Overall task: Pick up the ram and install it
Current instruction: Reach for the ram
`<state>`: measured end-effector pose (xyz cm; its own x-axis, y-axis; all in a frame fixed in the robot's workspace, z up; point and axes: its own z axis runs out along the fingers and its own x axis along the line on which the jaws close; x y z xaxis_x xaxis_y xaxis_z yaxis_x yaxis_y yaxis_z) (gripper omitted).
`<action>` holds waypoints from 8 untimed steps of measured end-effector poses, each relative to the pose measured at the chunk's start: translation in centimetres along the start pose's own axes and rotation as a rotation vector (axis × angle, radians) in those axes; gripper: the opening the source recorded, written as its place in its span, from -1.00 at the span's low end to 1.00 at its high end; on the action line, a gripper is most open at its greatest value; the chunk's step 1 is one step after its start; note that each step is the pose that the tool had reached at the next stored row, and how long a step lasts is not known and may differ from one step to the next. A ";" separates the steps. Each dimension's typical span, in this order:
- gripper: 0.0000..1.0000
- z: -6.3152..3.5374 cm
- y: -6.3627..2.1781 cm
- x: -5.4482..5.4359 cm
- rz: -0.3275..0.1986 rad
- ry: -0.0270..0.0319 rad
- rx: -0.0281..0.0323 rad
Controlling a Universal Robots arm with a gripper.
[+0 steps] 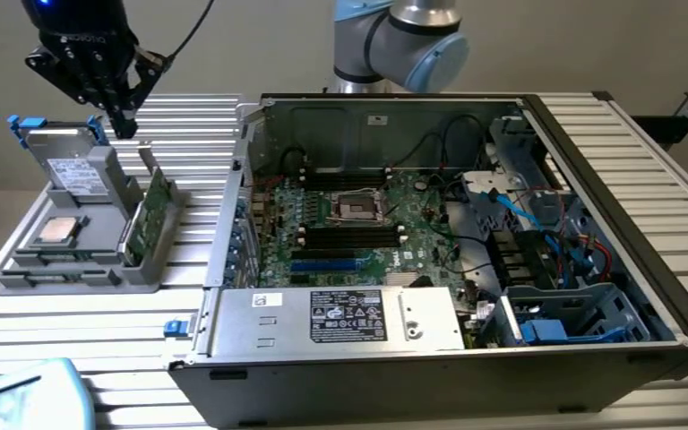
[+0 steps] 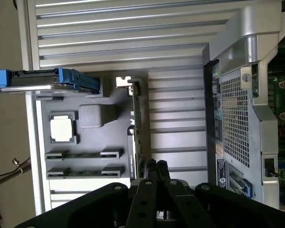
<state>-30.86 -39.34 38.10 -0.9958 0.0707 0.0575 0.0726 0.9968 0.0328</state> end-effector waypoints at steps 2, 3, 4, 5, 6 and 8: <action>-0.79 0.07 -0.07 0.9 0.000 0.0020 0.0002; -0.79 0.11 -0.10 1.4 0.000 0.0030 0.0002; -0.79 0.15 -0.14 1.8 0.000 0.0040 0.0003; -0.79 0.18 -0.17 2.3 0.000 0.0051 0.0004; -0.79 0.22 -0.20 2.7 0.000 0.0061 0.0004; -0.79 0.29 -0.27 3.6 0.000 0.0085 0.0006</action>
<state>-34.49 -39.34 38.01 -0.9953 0.0706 0.0660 0.0729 0.9968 0.0322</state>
